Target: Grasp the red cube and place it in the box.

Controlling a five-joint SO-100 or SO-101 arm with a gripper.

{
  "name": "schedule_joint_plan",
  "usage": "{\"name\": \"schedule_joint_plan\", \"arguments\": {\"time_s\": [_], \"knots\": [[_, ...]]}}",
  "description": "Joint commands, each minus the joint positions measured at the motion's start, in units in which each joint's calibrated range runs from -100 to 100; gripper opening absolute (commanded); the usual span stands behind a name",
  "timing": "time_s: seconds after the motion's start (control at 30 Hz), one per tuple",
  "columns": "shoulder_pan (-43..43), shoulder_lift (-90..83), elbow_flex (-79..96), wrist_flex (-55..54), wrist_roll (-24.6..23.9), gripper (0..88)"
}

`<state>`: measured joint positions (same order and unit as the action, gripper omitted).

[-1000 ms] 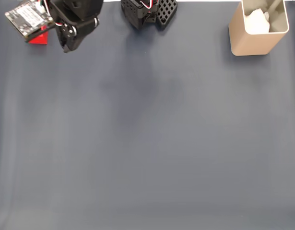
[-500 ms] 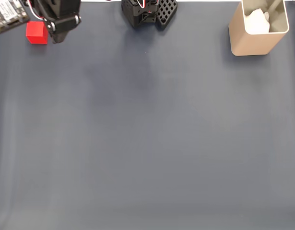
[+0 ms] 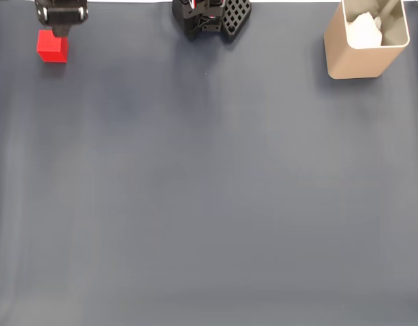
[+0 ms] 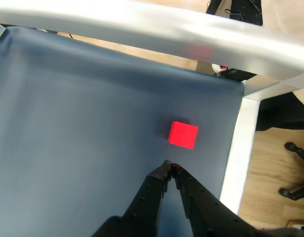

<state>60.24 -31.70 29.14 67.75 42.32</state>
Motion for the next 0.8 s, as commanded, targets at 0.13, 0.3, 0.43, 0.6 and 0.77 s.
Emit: {"name": "schedule_joint_plan", "arguments": {"time_s": [0.13,0.3,0.43,0.6,0.77], "knots": [[4.4,1.63,-2.43,0.49,-1.12,0.3],[6.39,2.84,-1.98,1.56,-1.07,0.1],[7.46,3.1,-1.98,3.12,-0.98,0.7],[9.02,2.75,-0.89,4.43,-1.27,12.6],[10.37,1.97,0.57,4.26,-2.88,23.9]]}}
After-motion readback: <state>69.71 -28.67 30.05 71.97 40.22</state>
